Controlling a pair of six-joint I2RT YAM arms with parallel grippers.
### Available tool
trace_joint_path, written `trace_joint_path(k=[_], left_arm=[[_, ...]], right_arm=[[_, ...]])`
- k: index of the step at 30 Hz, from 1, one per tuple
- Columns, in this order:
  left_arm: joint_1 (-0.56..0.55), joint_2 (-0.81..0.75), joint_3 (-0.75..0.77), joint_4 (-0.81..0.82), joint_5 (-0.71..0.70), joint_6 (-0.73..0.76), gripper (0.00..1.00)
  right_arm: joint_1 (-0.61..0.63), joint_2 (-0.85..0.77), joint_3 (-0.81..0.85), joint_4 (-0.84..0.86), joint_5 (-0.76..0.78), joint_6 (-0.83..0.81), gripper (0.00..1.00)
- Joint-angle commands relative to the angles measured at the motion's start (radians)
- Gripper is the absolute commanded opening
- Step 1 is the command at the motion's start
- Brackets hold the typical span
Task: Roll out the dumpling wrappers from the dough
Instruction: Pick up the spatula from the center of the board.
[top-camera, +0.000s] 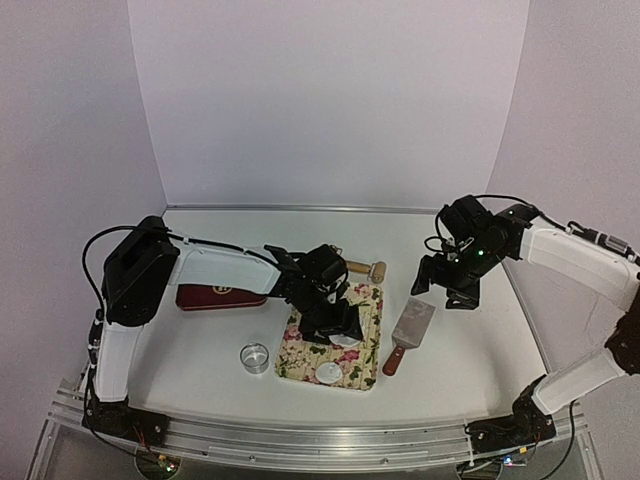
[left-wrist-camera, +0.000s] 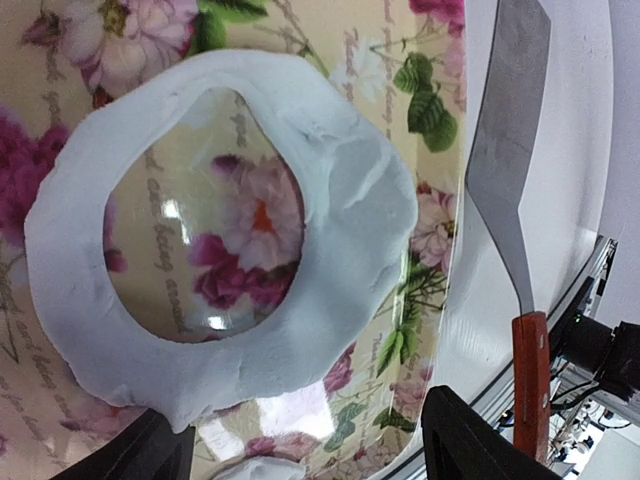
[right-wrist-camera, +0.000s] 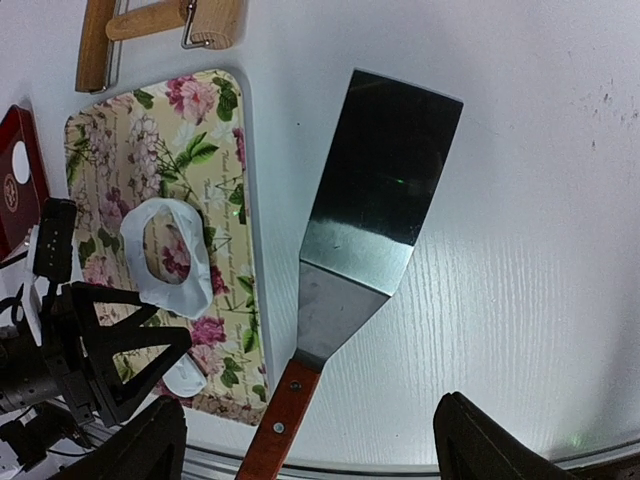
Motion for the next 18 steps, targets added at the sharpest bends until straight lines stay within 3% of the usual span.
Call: trace_joint_path(k=[1, 8, 14, 18], left_arm=[[0.033, 0.036, 0.060, 0.113, -0.074, -0.027, 0.79], [0.062, 0.107, 0.168, 0.161, -0.112, -0.001, 0.79], [0.061, 0.044, 0.158, 0.030, -0.148, 0.038, 0.80], [0.044, -0.045, 0.104, -0.059, -0.163, 0.049, 0.87]], right_arm=[[0.001, -0.065, -0.036, 0.006, 0.028, 0.049, 0.81], [0.002, -0.107, -0.061, 0.004, 0.029, 0.063, 0.81], [0.002, -0.103, -0.054, 0.004, 0.023, 0.042, 0.81], [0.002, -0.100, -0.050, 0.005, 0.016, 0.024, 0.81]])
